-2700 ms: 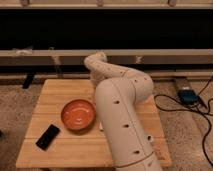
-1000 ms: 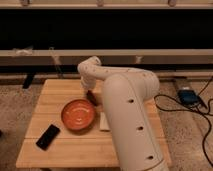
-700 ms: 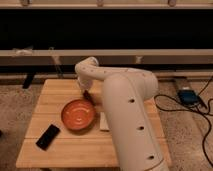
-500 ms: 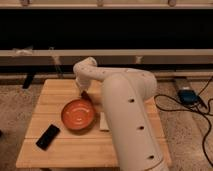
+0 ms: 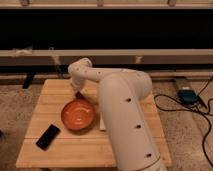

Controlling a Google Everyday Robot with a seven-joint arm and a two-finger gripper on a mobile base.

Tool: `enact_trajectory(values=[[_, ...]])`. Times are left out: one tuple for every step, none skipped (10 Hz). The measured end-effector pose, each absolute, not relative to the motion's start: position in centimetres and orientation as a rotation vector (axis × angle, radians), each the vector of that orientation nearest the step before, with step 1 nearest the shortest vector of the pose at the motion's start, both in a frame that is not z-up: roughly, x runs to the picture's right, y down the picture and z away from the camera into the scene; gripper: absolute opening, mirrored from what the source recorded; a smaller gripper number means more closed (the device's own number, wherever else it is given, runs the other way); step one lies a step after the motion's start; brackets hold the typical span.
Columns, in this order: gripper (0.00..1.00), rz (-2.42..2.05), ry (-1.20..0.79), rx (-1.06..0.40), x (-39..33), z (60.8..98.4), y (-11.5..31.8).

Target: Drag the pepper across the table

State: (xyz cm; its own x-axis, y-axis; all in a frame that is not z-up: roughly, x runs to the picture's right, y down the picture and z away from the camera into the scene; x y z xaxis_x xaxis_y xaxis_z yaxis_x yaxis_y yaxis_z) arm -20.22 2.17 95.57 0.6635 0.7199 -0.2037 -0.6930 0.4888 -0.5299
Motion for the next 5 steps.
enact_trajectory(values=[[0.0, 0.839, -0.065, -0.625, -21.2, 95.5, 2.1], [0.0, 0.822, -0.077, -0.629, -22.0, 95.5, 2.1], [0.01, 0.8, -0.094, -0.632, -23.0, 95.5, 2.1], [0.07, 0.781, -0.109, -0.635, -23.9, 95.5, 2.2], [0.15, 0.765, -0.121, -0.638, -24.6, 95.5, 2.1]])
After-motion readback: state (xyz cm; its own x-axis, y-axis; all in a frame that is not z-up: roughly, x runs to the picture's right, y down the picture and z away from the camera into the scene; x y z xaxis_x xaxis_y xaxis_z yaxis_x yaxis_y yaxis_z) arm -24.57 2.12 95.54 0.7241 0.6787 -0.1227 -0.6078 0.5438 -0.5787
